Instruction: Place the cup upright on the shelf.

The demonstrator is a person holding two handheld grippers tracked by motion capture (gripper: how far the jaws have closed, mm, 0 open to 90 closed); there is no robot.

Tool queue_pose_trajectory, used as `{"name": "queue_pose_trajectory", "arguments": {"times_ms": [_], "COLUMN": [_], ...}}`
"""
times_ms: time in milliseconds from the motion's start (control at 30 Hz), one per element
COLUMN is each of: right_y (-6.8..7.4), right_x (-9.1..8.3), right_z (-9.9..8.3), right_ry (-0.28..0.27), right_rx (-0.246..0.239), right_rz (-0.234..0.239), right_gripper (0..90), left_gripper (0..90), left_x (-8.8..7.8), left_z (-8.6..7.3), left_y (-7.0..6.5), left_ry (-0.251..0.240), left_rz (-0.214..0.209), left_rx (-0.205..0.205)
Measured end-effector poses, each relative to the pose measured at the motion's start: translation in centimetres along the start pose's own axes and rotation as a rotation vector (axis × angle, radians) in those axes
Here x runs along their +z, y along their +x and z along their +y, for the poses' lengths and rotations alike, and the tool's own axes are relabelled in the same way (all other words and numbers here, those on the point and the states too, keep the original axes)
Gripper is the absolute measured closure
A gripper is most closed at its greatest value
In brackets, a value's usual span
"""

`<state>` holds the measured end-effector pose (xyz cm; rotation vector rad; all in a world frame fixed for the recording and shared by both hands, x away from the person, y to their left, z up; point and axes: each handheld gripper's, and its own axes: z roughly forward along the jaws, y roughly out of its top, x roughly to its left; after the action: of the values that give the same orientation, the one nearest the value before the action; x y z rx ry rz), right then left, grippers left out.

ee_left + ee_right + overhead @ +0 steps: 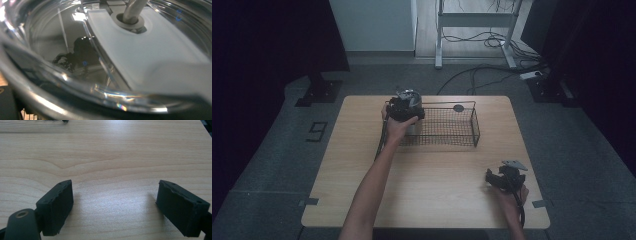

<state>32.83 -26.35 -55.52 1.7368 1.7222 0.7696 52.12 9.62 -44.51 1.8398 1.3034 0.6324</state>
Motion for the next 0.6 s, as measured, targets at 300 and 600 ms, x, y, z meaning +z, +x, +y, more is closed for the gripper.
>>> {"name": "queue_pose_trajectory", "arguments": {"times_ms": [300, 600], "right_y": [0.0, 0.0], "right_x": [0.0, 0.0], "right_z": [0.0, 0.0], "right_ry": [0.0, 0.0], "right_rx": [0.0, 0.0], "right_rz": [0.0, 0.0], "right_gripper": [13.8, 13.8], "left_gripper": [3.6, 3.6], "left_x": [0.3, 0.9], "left_z": [-0.6, -1.3], "left_y": [0.0, -0.2], "left_ry": [-0.007, 0.004], "left_rz": [-0.001, 0.025], "left_rx": [0.01, 0.009]}}
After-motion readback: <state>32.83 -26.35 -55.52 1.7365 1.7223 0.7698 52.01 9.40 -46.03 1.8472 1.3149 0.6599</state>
